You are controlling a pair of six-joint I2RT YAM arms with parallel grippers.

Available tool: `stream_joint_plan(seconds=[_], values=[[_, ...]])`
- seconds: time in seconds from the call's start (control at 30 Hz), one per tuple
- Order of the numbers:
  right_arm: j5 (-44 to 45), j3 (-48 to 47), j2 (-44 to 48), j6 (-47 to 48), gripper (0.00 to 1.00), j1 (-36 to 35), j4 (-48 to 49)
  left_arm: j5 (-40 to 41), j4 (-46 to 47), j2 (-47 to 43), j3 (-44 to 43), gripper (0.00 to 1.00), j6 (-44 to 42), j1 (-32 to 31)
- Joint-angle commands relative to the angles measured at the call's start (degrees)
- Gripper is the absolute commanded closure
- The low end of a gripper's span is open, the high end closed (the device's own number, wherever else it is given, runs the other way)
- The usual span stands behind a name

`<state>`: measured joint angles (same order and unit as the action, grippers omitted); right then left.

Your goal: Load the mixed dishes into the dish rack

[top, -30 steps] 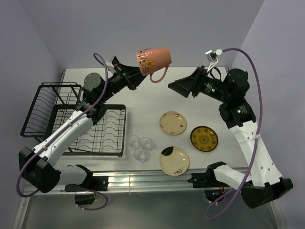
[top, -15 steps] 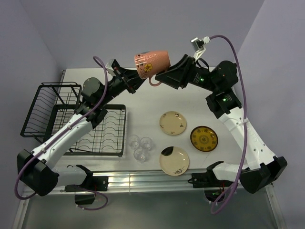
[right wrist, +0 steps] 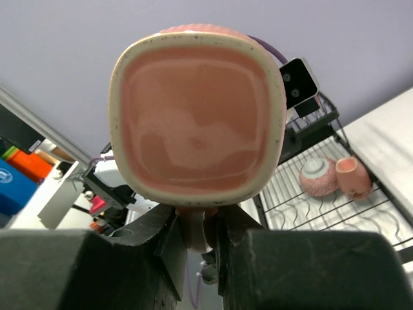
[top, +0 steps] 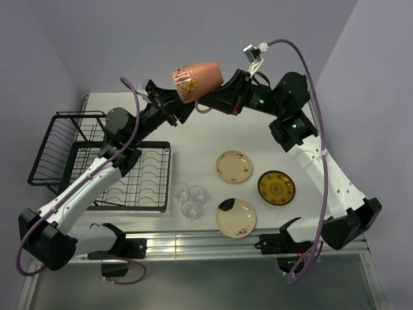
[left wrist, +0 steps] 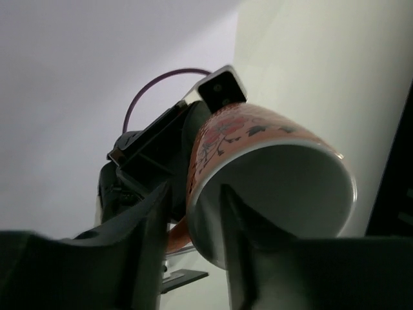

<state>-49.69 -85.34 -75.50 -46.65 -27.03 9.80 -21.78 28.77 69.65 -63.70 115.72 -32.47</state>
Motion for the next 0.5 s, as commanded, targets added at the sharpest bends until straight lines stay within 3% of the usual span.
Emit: stream_joint_plan(seconds=[0.0,0.03,0.1,0.2,0.33,0.47], values=[[2.0,-2.5,0.7,-1.7,1.00,-1.2,1.0,-2.8,2.9,-3.3,0.8,0.57,2.1,-1.1],[2.6,-2.5,1.5,-1.3,1.00,-1.2,0.4,-3.9,1.9,-3.7,0.9,0.40,1.4,-1.0],[3.8,-2.1,2.5,-0.5,1.00,-1.1,-0.7,-4.2,0.0,-5.7,1.7,0.29,-1.1,-0.8],[4.7,-0.5,5.1,-0.5,1.00,0.2,-1.3,-4.1,-11.0,-9.5,2.3,0.01,-6.6,-0.4],[6.3,1.1,7.3,-0.5,1.00,2.7,-2.9,-2.7,-23.3,-14.7,1.0,0.01,-18.4,0.3],[7.6,-2.1,5.4,5.9,1.00,2.5,-14.0,5.1,-50.5,-20.2,-5.6,0.01,-32.7,0.7]])
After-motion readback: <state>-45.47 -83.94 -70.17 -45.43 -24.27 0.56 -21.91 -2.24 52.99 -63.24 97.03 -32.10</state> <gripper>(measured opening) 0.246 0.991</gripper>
